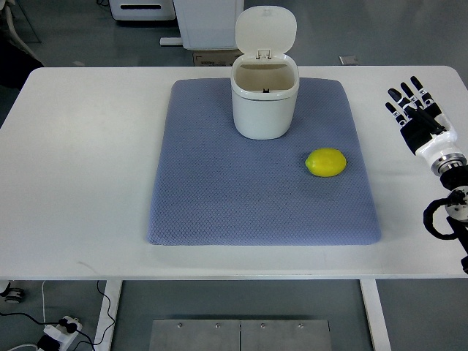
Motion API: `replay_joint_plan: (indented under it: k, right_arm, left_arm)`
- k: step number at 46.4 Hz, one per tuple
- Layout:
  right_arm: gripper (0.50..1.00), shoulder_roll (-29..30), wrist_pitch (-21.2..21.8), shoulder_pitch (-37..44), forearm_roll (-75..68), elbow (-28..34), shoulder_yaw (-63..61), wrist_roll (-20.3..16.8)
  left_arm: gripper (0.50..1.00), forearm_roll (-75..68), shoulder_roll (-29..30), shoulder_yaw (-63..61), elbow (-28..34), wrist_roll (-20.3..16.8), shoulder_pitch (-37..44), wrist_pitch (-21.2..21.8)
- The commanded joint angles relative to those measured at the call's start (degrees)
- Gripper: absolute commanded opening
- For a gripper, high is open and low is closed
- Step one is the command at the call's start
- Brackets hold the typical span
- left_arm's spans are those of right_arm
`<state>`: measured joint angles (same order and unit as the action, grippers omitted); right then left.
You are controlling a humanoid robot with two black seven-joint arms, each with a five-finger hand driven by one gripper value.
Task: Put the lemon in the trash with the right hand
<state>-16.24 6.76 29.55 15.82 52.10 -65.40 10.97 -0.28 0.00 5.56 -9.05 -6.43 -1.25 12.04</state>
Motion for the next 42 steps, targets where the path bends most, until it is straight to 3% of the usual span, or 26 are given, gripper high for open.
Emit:
replay_joint_plan:
  k: [1,42]
  right_arm:
    - [1.000,0.06,0.00,-0.02,0.00,-0.07,0.01,0.01]
    - [1.000,0.15,0.00,0.16,-0.08,-0.42,-0.08,0.01]
  left_arm:
    - [1.000,0.02,0.00,0.15,0.00,-0.08,-0.06,0.00]
    - [1.000,0.11,0.00,0.15,0.00,-0.08,0.37,0.00]
